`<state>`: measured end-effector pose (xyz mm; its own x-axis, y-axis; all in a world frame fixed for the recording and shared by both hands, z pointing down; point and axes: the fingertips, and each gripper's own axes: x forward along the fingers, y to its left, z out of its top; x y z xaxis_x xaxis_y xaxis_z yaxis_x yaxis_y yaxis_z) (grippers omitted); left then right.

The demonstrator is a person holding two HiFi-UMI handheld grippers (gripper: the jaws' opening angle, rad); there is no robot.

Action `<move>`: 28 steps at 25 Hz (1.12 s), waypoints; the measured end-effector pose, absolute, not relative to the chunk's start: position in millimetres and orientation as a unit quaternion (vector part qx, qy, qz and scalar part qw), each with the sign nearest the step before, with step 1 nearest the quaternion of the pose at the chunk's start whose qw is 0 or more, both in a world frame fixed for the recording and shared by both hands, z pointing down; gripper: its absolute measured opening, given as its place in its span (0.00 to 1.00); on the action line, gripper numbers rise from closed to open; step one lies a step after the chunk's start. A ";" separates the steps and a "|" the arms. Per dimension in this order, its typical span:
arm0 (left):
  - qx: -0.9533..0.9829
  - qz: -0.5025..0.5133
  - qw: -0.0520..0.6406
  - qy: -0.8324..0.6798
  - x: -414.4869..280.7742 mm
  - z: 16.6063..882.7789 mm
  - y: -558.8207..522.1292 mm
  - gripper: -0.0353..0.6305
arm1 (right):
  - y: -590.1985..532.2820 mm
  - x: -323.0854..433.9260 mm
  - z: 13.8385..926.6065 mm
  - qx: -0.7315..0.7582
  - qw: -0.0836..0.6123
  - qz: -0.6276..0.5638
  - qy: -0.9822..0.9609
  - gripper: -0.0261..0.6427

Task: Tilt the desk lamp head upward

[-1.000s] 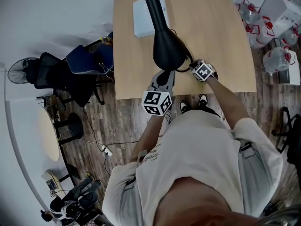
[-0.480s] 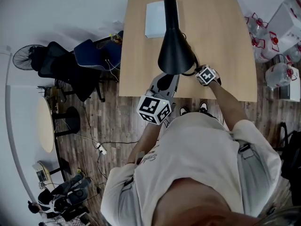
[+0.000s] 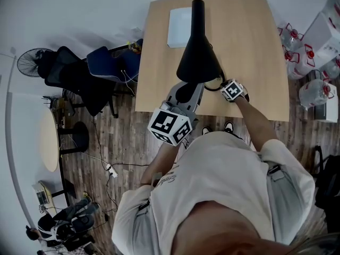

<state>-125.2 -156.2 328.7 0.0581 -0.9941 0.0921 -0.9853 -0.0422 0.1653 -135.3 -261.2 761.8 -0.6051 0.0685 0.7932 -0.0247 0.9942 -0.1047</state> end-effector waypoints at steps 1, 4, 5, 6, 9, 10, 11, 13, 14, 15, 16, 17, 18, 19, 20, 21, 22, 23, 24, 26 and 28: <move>0.723 -0.025 0.089 -0.685 -124.6 325.1 -156.8 0.08 | -260.0 -134.7 763.1 -0.012 0.447 0.050 -0.893 0.03; 0.725 -0.029 0.082 -0.683 -123.4 313.0 -159.0 0.08 | -255.9 -133.8 764.1 -0.014 0.450 0.036 -0.892 0.03; 0.726 -0.031 0.080 -0.682 -122.8 308.9 -159.8 0.08 | -257.8 -136.0 761.2 -0.012 0.441 0.024 -0.897 0.03; 0.727 -0.033 0.078 -0.681 -122.5 304.8 -160.5 0.08 | -260.0 -137.1 759.9 -0.008 0.435 0.016 -0.900 0.03; 0.729 -0.036 0.077 -0.679 -123.2 294.1 -162.2 0.08 | -260.7 -132.3 765.8 0.000 0.442 0.022 -0.897 0.03; 0.730 -0.036 0.077 -0.678 -123.7 290.9 -162.8 0.08 | -260.4 -133.0 765.2 0.001 0.440 0.024 -0.898 0.03; 0.731 -0.036 0.078 -0.677 -123.8 287.8 -163.6 0.08 | -260.2 -133.8 762.6 0.001 0.437 0.023 -0.899 0.03; 0.733 -0.037 0.078 -0.675 -123.2 281.1 -164.8 0.08 | -259.8 -132.8 758.7 0.001 0.434 0.020 -0.900 0.03; 0.734 -0.037 0.077 -0.674 -123.1 277.4 -165.4 0.08 | -260.1 -132.4 758.8 0.002 0.433 0.020 -0.901 0.03; 0.735 -0.038 0.075 -0.673 -123.4 273.7 -166.1 0.08 | -260.8 -132.9 759.2 0.004 0.431 0.022 -0.902 0.03; 0.736 -0.038 0.072 -0.672 -124.0 269.9 -167.0 0.08 | -261.8 -133.8 759.1 0.006 0.428 0.024 -0.903 0.03; 0.737 -0.038 0.069 -0.671 -124.6 266.2 -168.1 0.08 | -262.6 -134.7 758.7 0.007 0.425 0.028 -0.905 0.03; 0.738 -0.038 0.067 -0.670 -125.2 262.8 -169.2 0.08 | -263.3 -135.5 758.4 0.009 0.423 0.032 -0.905 0.03; 0.739 -0.037 0.065 -0.669 -125.5 259.9 -170.3 0.08 | -263.4 -135.6 759.0 0.010 0.424 0.034 -0.905 0.03; 0.740 -0.036 0.064 -0.669 -125.9 257.3 -171.3 0.08 | -263.0 -135.3 760.7 0.009 0.426 0.034 -0.904 0.03; 0.740 -0.035 0.062 -0.669 -126.4 254.9 -172.2 0.08 | -262.3 -134.9 762.4 0.007 0.429 0.032 -0.903 0.03; 0.740 -0.034 0.059 -0.669 -127.0 252.7 -172.9 0.08 | -261.6 -134.7 762.9 0.005 0.433 0.029 -0.901 0.03; 0.740 -0.033 0.057 -0.669 -127.6 250.3 -173.5 0.08 | -260.9 -134.8 762.3 0.003 0.436 0.025 -0.900 0.03; 0.740 -0.032 0.055 -0.669 -128.1 247.9 -174.1 0.08 | -260.4 -134.8 761.4 0.001 0.438 0.023 -0.899 0.03; 0.741 -0.029 0.052 -0.669 -128.6 242.9 -175.6 0.08 | -259.8 -134.2 760.5 -0.001 0.443 0.022 -0.896 0.03; 0.743 -0.026 0.048 -0.667 -129.3 237.5 -178.4 0.08 | -261.1 -134.7 762.4 -0.003 0.444 0.026 -0.896 0.03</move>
<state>-129.3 -178.4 237.5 0.1091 -0.9937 0.0248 -0.9887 -0.1059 0.1062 -134.7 -261.1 762.4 -0.6058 0.0289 0.7951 -0.0175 0.9986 -0.0496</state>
